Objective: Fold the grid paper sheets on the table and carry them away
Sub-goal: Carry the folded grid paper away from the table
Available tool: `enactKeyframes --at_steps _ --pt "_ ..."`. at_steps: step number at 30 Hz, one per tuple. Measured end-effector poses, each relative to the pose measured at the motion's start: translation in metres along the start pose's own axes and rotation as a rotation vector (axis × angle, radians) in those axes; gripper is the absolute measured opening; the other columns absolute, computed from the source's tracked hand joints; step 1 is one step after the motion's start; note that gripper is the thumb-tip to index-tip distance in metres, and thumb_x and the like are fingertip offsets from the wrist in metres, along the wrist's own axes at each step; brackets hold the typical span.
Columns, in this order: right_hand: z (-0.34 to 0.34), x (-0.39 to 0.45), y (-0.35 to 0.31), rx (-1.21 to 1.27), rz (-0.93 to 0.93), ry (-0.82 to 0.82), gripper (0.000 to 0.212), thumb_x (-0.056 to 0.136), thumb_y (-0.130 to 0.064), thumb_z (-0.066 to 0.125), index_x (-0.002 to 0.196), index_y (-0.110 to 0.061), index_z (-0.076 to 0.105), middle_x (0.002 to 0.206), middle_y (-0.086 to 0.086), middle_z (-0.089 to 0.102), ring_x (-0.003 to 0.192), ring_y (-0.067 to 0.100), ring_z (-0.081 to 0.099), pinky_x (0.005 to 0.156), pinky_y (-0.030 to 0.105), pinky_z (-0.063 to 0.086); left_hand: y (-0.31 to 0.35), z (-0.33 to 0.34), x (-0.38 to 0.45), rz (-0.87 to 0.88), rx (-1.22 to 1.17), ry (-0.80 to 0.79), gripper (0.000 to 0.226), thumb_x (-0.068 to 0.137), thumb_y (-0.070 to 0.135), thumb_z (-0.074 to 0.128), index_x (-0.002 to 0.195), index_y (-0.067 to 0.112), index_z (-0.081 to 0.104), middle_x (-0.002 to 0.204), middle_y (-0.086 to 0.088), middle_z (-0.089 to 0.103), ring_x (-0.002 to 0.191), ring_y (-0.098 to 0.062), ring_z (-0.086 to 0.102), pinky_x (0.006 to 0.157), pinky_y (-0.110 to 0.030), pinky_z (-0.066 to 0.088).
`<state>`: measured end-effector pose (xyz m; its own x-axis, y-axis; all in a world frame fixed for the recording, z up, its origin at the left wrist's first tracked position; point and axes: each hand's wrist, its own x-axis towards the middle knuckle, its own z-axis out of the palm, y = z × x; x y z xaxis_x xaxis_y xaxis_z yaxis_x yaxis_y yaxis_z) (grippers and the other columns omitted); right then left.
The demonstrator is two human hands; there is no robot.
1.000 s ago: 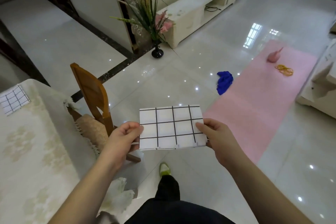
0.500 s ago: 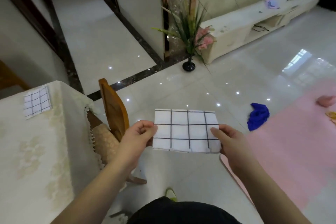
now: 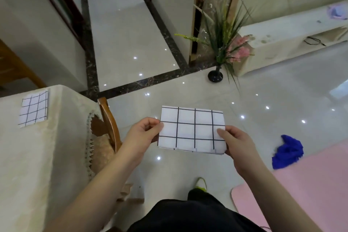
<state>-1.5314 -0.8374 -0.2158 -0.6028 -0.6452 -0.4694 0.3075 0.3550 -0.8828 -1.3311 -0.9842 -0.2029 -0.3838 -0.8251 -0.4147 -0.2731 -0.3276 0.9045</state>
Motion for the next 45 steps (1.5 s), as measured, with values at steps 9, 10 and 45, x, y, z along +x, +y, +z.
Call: enactKeyframes --at_steps 9,10,45 --pt "0.031 0.118 -0.073 -0.158 0.001 -0.239 0.012 0.095 -0.011 0.059 0.094 -0.007 0.070 0.089 0.008 0.076 0.079 0.020 0.071 0.072 0.034 0.058 0.032 -0.005 0.076 -0.049 -0.144 0.192 0.005 0.086 0.022 0.072 0.087 0.017 0.071 0.096 -0.017 0.068 0.089 -0.027 0.064 0.090 -0.044 0.053" --pt "0.038 0.129 -0.078 -0.167 0.005 -0.261 0.012 0.095 -0.011 0.059 0.094 -0.007 0.070 0.090 0.008 0.076 0.080 0.020 0.071 0.073 0.034 0.058 0.033 -0.009 0.082 -0.061 -0.148 0.211 0.011 0.082 0.031 0.075 0.087 0.021 0.072 0.100 -0.017 0.069 0.092 -0.029 0.065 0.093 -0.050 0.052" --pt "0.442 0.461 -0.221 -0.526 -0.023 -0.853 0.009 0.092 -0.014 0.064 0.091 -0.017 0.073 0.086 0.003 0.077 0.085 0.022 0.072 0.084 0.041 0.059 0.103 -0.209 0.372 -0.121 -0.581 0.870 0.004 0.093 0.011 0.063 0.091 0.008 0.061 0.082 -0.012 0.064 0.072 -0.024 0.056 0.065 -0.032 0.042"
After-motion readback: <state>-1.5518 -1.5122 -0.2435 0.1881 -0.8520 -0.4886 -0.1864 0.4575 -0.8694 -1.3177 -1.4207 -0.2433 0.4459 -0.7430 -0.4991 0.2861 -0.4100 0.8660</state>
